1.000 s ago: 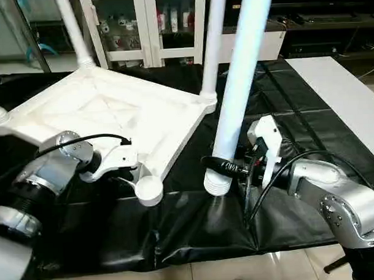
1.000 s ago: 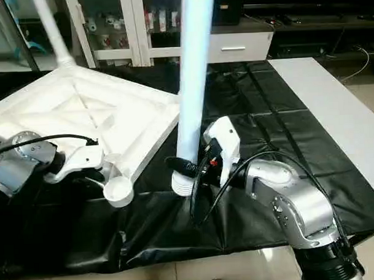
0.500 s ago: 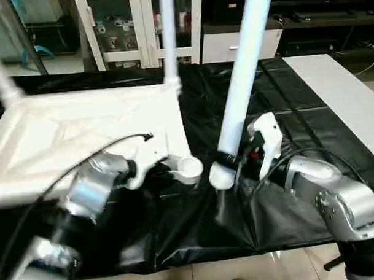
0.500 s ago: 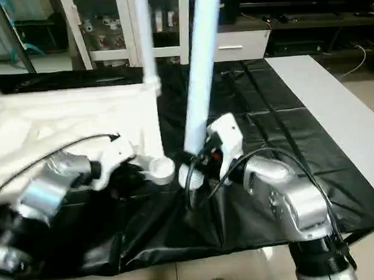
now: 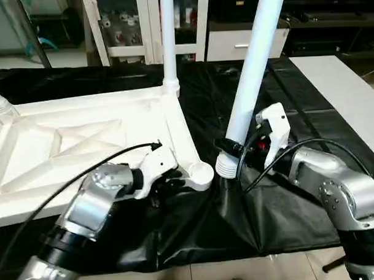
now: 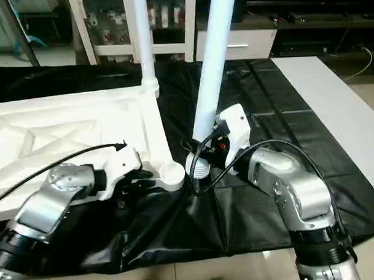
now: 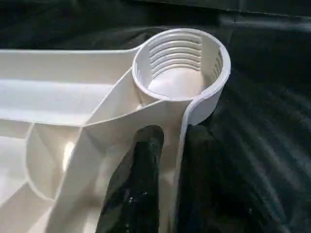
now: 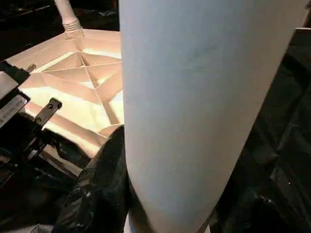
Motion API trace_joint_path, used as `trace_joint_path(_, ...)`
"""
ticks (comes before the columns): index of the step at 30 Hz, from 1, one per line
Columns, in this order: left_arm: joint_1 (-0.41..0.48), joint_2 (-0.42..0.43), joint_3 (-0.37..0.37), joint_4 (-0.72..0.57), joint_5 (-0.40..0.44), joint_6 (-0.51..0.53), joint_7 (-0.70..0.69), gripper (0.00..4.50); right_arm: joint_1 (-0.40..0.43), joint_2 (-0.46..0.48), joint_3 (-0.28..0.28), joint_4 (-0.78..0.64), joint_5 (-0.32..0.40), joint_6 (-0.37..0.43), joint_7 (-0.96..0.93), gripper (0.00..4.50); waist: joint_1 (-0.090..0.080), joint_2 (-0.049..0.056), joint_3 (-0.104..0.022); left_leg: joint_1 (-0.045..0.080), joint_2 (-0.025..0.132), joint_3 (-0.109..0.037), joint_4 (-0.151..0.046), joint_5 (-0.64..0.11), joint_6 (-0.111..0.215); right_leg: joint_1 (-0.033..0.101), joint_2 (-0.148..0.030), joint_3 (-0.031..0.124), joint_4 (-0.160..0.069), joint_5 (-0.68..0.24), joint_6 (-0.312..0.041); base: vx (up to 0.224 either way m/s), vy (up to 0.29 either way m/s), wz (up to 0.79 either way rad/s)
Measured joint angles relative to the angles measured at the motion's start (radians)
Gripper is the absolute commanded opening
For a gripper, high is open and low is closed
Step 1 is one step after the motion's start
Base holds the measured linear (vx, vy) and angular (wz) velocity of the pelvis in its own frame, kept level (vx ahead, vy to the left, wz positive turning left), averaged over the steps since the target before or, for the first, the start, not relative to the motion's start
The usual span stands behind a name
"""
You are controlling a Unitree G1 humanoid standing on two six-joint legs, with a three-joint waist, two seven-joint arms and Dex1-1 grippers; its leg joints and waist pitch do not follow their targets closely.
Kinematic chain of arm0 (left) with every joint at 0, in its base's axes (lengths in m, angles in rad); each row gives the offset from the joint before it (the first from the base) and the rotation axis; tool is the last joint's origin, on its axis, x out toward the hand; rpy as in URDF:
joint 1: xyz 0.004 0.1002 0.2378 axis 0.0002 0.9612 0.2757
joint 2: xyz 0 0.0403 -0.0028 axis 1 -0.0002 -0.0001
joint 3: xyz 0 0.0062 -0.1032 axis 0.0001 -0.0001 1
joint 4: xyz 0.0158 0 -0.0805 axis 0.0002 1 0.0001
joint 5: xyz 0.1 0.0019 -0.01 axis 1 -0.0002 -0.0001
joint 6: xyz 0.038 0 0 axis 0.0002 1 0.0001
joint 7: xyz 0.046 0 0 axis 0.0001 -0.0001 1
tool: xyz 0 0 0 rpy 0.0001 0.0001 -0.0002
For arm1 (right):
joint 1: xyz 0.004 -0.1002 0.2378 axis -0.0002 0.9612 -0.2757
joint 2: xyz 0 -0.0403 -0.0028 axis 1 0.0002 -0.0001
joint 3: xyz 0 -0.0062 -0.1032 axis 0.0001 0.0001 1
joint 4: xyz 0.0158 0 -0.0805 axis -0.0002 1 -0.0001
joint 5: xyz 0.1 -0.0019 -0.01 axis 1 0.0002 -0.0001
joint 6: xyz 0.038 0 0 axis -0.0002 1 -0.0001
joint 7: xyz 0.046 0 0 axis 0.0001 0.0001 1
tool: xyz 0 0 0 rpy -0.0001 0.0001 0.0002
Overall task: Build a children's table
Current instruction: Pick table leg
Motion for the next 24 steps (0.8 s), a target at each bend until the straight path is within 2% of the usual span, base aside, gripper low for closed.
trace_joint_path(6, 0.0, 0.078, 0.002, 0.0, -0.002, -0.01, -0.064, 1.38, -0.005, -0.004, 0.007, 0.0, 0.001, 0.0, 0.035, 1.86, 0.001, -0.003, 0.0, 0.001, 0.0, 0.0, 0.0, 0.0, 0.0, 0.0, 0.001, 0.0, 0.001, 0.0, 0.0, 0.0, 0.0, 0.0)
trace_joint_path(10, 0.003, 0.101, 0.001, 0.002, -0.01, -0.001, -0.103, 1.38, -0.006, -0.004, 0.017, 0.001, 0.001, -0.001, 0.04, 1.86, 0.004, -0.003, 0.0, 0.001, 0.0, 0.0, 0.0, 0.0, 0.0, 0.0, 0.0, 0.001, 0.001, 0.0, 0.0, 0.0, 0.0, 0.0)
trace_joint_path(20, -0.009, 0.073, 0.0, 0.096, -0.021, -0.059, -0.089, 1.38, -0.017, -0.003, 0.019, 0.004, -0.001, -0.004, 0.057, 1.86, 0.01, -0.004, -0.001, 0.003, 0.0, 0.0, 0.0, 0.0, 0.0, 0.002, 0.0, 0.001, 0.001, 0.0, 0.0, 0.0, 0.0, 0.0)
trace_joint_path(21, -0.01, 0.073, 0.0, 0.101, -0.021, -0.065, -0.089, 1.19, -0.018, -0.003, 0.019, 0.004, -0.001, -0.004, 0.057, 1.86, 0.01, -0.004, -0.001, 0.004, 0.0, 0.001, 0.0, 0.0, 0.0, 0.002, 0.0, 0.001, 0.001, 0.0, 0.0, 0.0, 0.0, 0.0)
trace_joint_path(24, -0.012, 0.065, 0.006, 0.129, -0.026, -0.099, -0.083, 1.19, -0.025, 0.006, 0.021, 0.014, -0.001, -0.005, 0.058, 1.86, 0.01, -0.003, -0.001, 0.005, 0.0, 0.001, 0.0, 0.0, 0.0, 0.004, 0.0, 0.002, 0.001, 0.0, 0.0, 0.0, 0.0, 0.0)
